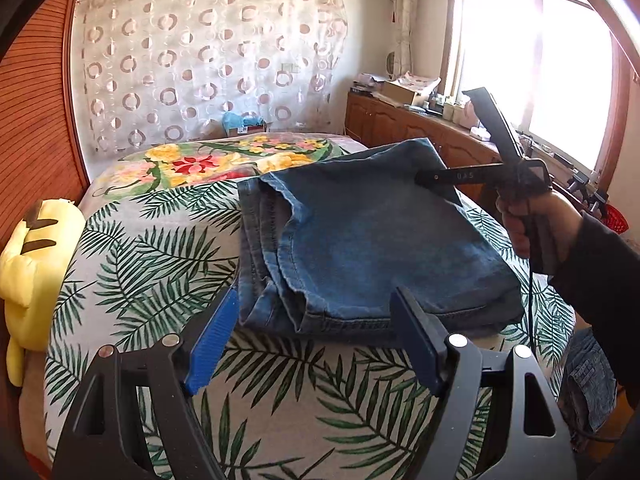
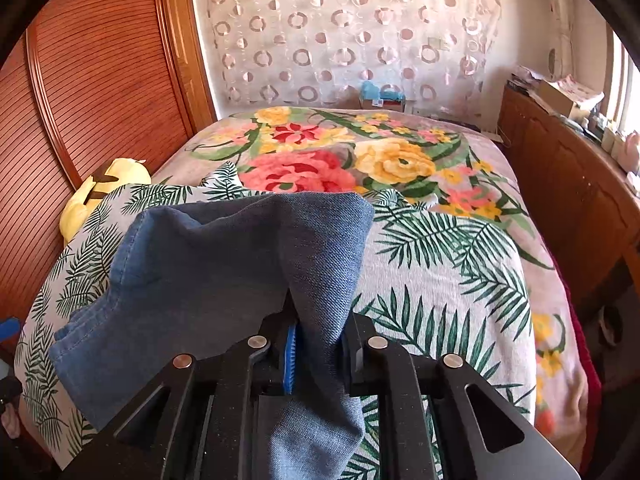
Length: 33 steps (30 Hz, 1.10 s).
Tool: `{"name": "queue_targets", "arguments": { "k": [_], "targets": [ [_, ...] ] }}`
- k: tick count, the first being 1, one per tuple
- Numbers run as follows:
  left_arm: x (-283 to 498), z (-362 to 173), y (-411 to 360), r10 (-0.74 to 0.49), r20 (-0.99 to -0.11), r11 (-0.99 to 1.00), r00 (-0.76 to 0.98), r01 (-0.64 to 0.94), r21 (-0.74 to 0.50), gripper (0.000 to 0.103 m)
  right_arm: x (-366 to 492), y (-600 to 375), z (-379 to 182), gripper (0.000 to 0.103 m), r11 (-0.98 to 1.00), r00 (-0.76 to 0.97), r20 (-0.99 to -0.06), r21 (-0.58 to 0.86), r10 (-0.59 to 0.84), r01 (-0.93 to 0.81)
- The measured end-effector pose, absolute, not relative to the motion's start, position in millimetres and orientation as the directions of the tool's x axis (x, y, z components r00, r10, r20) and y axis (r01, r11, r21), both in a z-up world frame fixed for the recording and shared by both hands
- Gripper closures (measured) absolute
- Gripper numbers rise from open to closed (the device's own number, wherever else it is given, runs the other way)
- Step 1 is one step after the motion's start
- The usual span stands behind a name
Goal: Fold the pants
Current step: 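Fold the lifted jeans over and open the right tool, then grasp the jeans edge with the right tool and lift it upright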
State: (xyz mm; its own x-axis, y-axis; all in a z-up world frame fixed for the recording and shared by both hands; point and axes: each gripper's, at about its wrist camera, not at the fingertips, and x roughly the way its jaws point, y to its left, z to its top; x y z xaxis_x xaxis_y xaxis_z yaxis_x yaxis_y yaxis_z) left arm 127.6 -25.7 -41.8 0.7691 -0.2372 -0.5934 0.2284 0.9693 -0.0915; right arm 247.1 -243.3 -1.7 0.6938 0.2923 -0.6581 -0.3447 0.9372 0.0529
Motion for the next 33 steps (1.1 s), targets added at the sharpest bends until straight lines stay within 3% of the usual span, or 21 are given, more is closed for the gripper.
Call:
{"name": "queue_targets", "arguments": {
  "k": [5,11,18,33],
  "targets": [
    [146,-45,-39,-0.253,-0.611,0.963,0.750,0.258,-0.082,0.025,239,-250,-3,0.063,0.945,0.683,-0.673,0.075,0.283,-0.317],
    [171,-49,-58,-0.287,-0.628,0.949,0.723,0.305,-0.083,0.025,202,-261,-2,0.049,0.944,0.685,-0.667,0.087,0.292,-0.317],
    [192,-61,-75,-0.314,-0.655,0.936,0.687,0.342,-0.090,0.025,160,-278,-13,0.049,0.939,0.660,-0.674,0.171,0.332,-0.298],
    [202,-88,-83,-0.283,-0.717,0.932,0.637,0.358,-0.051,0.024,143,-277,-30,0.049,0.940,0.629,-0.702,0.204,0.335,-0.273]
  ]
}}
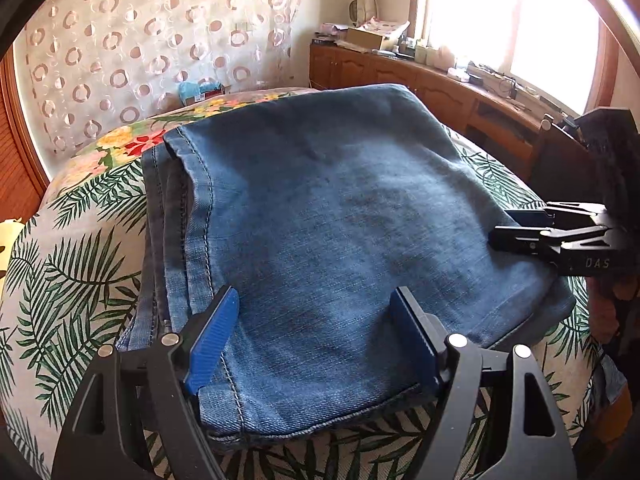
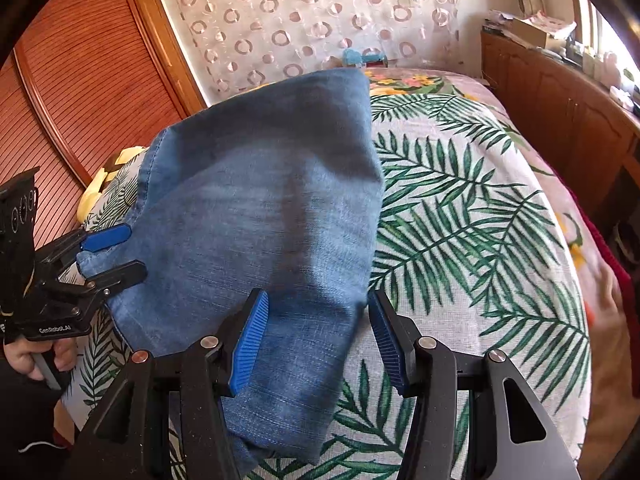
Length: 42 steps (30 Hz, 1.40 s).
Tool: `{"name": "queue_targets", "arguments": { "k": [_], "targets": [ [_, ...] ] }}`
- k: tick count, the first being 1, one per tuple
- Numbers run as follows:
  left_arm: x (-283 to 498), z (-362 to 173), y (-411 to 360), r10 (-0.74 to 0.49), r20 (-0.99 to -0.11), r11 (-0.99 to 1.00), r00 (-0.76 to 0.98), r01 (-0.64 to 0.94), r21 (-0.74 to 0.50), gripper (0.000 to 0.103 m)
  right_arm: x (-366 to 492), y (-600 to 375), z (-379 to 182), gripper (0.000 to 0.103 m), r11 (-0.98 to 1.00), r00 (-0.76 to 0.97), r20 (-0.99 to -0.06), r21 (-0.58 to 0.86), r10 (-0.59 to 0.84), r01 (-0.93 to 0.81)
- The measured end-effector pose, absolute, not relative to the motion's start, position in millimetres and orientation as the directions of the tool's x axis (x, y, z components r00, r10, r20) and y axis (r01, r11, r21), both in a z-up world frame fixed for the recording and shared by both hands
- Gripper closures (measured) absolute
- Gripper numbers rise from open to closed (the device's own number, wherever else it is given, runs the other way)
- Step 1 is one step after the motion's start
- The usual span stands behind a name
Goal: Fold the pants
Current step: 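Grasp the jeans edge with the right tool and lift it upright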
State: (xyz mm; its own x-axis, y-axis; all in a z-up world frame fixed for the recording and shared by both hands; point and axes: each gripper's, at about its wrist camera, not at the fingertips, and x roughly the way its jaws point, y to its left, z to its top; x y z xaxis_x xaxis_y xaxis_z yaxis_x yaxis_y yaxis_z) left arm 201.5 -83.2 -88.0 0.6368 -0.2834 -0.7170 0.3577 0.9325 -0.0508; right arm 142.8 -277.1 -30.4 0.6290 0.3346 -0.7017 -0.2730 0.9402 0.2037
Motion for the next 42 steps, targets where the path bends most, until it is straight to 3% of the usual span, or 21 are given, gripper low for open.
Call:
{"name": "queue_targets", "arguments": {
  "k": [6,11,17,24,36,42],
  "targets": [
    [205,-89,-83,-0.285,-0.723,0.932,0.629,0.359,-0.055,0.024,141,-275,-30,0.051,0.936,0.645,-0.682,0.193,0.344,-0.295],
    [207,-90,-84,-0.283,-0.725,0.933,0.628,0.357,-0.055,0.024,139,-281,-31,0.077,0.919,0.634,-0.667,0.250,0.392,-0.306],
    [207,-91,-84,-0.279,-0.726,0.933,0.628,0.356,-0.051,0.024,127,-282,-25,0.094,0.902,0.665,-0.609,0.276,0.431,-0.332],
    [202,-76,-69,-0.290,-0.702,0.941,0.650,0.328,-0.085,0.024,114,-283,3,0.095,0.857,0.694,-0.502,0.292,0.515,-0.424],
    [174,-29,10,-0.203,-0.609,0.978,0.766,0.182,-0.097,0.024,129,-222,33,0.095,0.792,0.649,-0.472,0.219,0.597,-0.570],
    [158,-13,52,-0.142,-0.571,0.989,0.808,0.099,-0.107,0.024,160,-168,25,0.095,0.729,0.559,-0.516,0.213,0.649,-0.650]
  ]
}}
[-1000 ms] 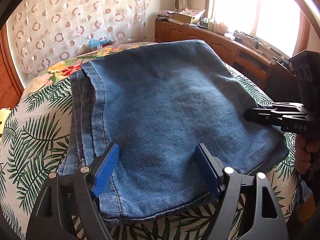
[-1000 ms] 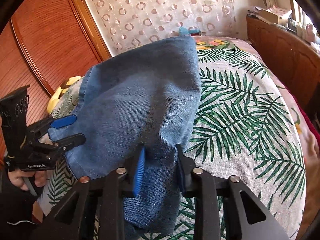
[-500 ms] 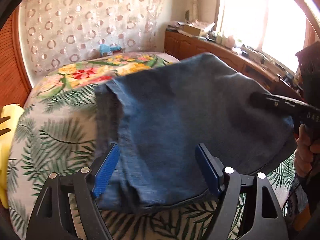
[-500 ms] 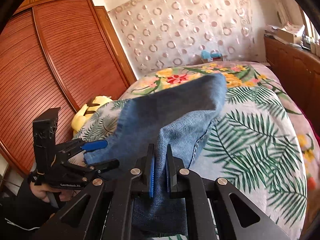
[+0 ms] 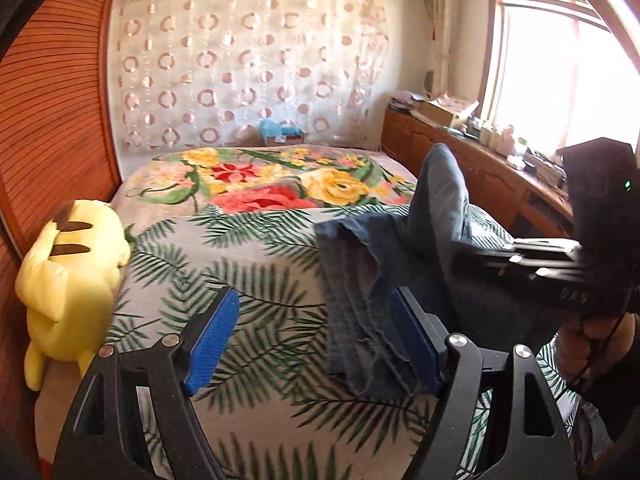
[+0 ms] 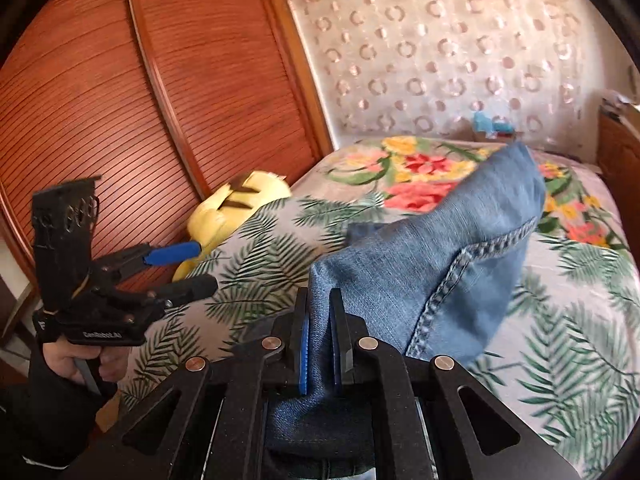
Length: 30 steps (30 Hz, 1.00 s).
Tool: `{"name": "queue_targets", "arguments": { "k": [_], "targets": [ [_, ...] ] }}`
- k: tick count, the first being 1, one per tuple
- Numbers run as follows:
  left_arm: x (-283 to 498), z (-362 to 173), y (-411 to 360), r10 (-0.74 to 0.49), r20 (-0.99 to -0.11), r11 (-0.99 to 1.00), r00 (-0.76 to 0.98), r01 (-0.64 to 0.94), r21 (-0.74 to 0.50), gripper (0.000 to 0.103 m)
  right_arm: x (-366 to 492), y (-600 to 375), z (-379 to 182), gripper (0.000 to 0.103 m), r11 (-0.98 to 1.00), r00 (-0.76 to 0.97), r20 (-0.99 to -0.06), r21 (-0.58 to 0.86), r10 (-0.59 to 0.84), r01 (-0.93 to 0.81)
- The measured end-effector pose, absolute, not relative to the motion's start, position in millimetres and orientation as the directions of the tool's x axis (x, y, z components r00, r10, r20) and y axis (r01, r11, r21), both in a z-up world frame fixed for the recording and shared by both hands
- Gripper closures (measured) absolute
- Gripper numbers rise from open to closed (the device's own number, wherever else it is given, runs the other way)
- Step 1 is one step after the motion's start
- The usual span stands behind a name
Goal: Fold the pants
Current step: 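Grasp the jeans edge with the right tool and lift it upright, then fold the lifted jeans over the stack and open the right tool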
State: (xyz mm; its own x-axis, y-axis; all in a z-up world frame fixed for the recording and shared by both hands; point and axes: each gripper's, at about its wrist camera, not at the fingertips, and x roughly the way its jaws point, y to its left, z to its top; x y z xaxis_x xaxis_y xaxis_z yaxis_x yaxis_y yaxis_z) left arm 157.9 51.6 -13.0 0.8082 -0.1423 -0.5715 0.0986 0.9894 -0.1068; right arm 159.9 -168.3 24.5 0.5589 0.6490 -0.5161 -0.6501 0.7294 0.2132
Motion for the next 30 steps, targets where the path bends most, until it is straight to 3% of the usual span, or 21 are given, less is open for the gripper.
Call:
{"name": "queue_targets", "arguments": {
  "k": [11,16,20,30],
  "targets": [
    [146,-10,92,-0.065,-0.549,0.993,0.833,0.000,-0.118,0.024,204,-92,-23,0.095,0.650,0.392,-0.633,0.239,0.667,-0.721],
    [146,-10,92,-0.071,-0.546,0.992,0.835,0.004,-0.123,0.024,217,-90,-32,0.094,0.663,0.392,-0.644,0.246,0.657,-0.707],
    [147,-10,86,-0.088,-0.537,0.989,0.839,0.010,-0.145,0.024,216,-91,-18,0.074,0.697,0.415,-0.672,0.212,0.613,-0.685],
    [174,-30,36,-0.191,-0.594,0.980,0.782,0.118,-0.161,0.024,225,-133,27,0.048,0.800,0.631,-0.597,0.031,0.495,-0.599]
  ]
}}
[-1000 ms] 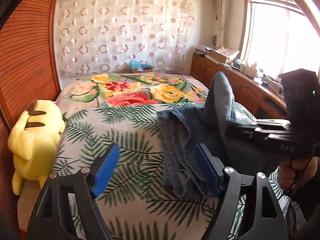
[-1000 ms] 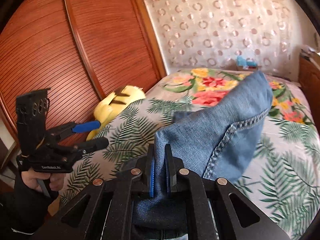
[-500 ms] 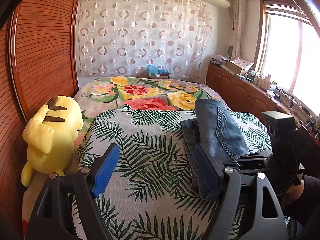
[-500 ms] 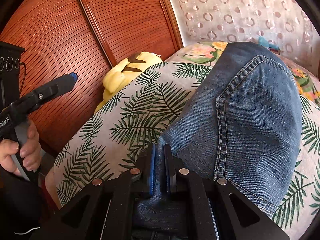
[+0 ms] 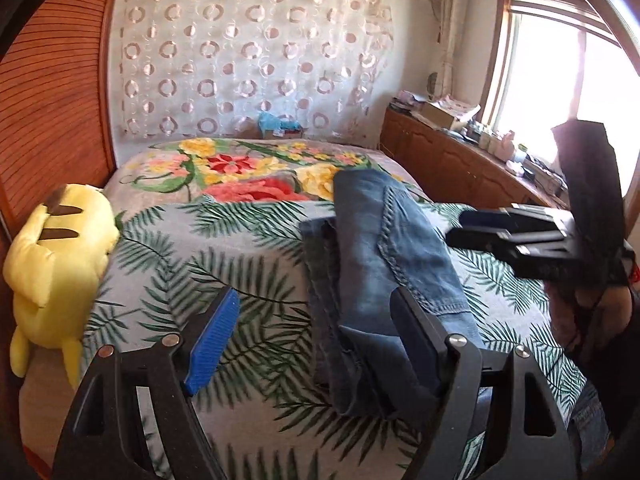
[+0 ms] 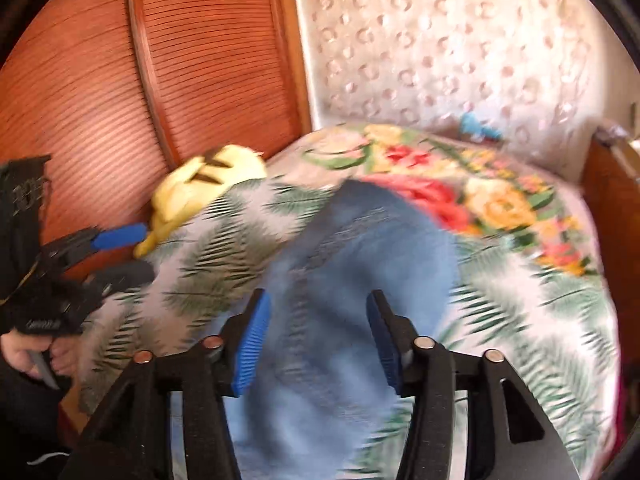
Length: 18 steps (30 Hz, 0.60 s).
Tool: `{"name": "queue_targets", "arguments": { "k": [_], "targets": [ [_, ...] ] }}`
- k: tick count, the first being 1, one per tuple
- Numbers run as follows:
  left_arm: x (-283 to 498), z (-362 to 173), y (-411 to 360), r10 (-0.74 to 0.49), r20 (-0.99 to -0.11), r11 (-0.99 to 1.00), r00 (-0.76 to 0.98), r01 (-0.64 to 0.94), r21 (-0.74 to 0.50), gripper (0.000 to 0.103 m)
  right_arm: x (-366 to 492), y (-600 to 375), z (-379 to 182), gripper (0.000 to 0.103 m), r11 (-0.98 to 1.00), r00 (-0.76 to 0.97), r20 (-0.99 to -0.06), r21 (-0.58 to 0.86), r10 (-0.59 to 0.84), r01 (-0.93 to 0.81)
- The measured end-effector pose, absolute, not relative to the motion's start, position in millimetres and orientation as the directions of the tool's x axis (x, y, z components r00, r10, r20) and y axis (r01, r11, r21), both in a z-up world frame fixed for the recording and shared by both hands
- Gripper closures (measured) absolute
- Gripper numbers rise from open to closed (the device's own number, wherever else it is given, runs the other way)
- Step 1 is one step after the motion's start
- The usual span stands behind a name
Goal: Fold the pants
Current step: 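Fold the lifted jeans over the stack and open the right tool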
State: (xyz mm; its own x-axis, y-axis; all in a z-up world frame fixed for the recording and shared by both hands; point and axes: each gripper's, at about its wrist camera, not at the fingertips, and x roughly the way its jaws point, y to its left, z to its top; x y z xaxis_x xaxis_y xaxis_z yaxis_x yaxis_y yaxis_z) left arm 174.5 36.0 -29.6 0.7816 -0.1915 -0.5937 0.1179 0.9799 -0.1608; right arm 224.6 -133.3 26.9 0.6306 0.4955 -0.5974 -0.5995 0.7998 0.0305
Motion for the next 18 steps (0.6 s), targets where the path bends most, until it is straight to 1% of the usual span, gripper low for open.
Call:
{"name": "queue_targets", "arguments": {
  "k": [2,6,12,15,18],
  "targets": [
    [179,-35,25,-0.210,-0.609,0.977,0.765,0.137,-0.164,0.024,239,-137,23,0.045,0.819,0.650,-0.603,0.009,0.462,-0.574],
    [185,-43,12,-0.227,-0.632,0.974,0.741,0.163,-0.159,0.024,256,-149,13,0.045,0.844,0.661,-0.626,-0.010,0.413,-0.536],
    [190,-53,9,-0.246,-0.669,0.969,0.702,0.173,-0.176,0.024,287,-142,7,0.044,0.843,0.645,-0.631,0.027,0.431,-0.538],
    [188,-66,9,-0.190,-0.702,0.982,0.687,0.143,-0.126,0.024,307,-137,2,0.038,0.839,0.623,-0.646,0.048,0.440,-0.542],
    [184,-76,17,-0.185,-0.719,0.983,0.670,0.118,-0.143,0.024,331,-140,-7,0.034,0.831,0.580,-0.682,0.073,0.445,-0.552]
  ]
}}
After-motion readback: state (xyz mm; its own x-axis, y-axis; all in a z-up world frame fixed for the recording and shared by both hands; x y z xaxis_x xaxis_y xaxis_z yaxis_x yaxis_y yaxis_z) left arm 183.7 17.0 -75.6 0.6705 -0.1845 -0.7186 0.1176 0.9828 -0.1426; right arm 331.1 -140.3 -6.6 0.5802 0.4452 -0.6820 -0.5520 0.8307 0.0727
